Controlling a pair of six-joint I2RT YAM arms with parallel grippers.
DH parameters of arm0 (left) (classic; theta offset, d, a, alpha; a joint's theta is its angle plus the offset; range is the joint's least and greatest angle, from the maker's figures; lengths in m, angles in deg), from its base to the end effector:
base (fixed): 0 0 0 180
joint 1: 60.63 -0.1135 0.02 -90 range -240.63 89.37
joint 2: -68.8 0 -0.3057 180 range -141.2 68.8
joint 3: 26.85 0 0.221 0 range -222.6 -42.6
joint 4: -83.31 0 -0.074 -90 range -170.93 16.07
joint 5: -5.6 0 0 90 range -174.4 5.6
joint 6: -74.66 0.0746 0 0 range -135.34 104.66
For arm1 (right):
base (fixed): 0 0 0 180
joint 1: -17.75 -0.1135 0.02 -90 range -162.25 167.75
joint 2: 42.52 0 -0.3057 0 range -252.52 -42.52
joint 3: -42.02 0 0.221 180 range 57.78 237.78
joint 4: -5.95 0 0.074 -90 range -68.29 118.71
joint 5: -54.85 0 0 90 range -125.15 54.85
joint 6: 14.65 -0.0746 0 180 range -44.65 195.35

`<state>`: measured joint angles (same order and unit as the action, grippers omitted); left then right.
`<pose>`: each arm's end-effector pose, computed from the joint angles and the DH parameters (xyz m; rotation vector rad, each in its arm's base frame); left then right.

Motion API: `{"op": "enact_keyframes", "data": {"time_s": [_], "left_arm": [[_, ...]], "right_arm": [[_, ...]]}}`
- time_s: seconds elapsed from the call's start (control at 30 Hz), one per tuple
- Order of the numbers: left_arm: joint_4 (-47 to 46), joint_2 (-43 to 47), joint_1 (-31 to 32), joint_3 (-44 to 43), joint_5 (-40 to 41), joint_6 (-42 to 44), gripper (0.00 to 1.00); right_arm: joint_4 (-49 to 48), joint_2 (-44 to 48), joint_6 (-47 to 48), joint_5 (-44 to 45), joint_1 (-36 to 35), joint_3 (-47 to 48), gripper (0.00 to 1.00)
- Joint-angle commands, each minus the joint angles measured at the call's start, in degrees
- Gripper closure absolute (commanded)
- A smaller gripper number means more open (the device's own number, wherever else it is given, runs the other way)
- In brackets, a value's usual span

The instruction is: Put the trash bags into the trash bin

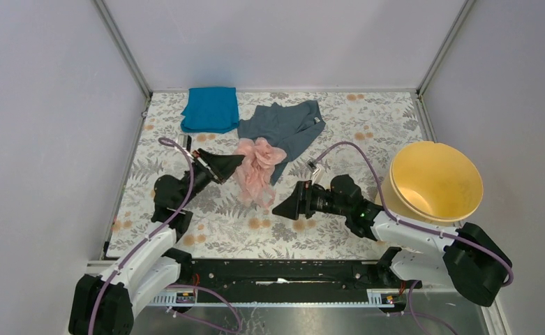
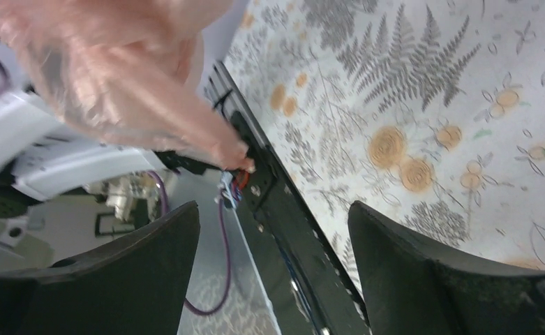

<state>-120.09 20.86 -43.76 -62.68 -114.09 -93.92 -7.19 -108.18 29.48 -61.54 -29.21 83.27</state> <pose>0.1495 -0.0839 0.3213 -0.3680 1.6012 -1.6892 0.1350 0.1932 0.2732 -0.4037 1.9964 1.5119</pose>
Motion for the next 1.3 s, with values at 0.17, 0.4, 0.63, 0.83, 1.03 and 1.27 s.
{"op": "enact_keyframes", "data": {"time_s": [0.17,0.4,0.63,0.83,1.03,1.27], "left_arm": [[-44.24,-6.23,0.0,6.27,2.63,-20.88,1.0],[-50.86,-8.98,-0.01,7.83,2.97,-23.16,1.0],[-42.12,-4.49,-0.08,7.27,2.34,-18.07,1.0],[-25.36,1.96,-0.46,6.19,-0.98,-7.63,0.96],[25.71,17.42,-1.31,-2.16,4.55,18.42,0.75],[48.22,23.66,-1.31,-7.34,12.25,28.26,0.78]], "right_arm": [[-19.54,-0.55,-7.48,9.42,-3.36,2.27,0.23],[-29.68,-5.74,-11.33,11.42,-4.45,2.36,0.39],[-37.0,-10.96,-13.06,8.6,-5.98,2.55,0.59],[-31.35,-4.35,-7.42,12.75,-6.04,-1.18,1.0],[-3.46,16.25,5.7,27.15,-5.97,-2.96,1.0],[10.34,26.15,11.72,31.32,-5.97,-1.37,1.0]]}}
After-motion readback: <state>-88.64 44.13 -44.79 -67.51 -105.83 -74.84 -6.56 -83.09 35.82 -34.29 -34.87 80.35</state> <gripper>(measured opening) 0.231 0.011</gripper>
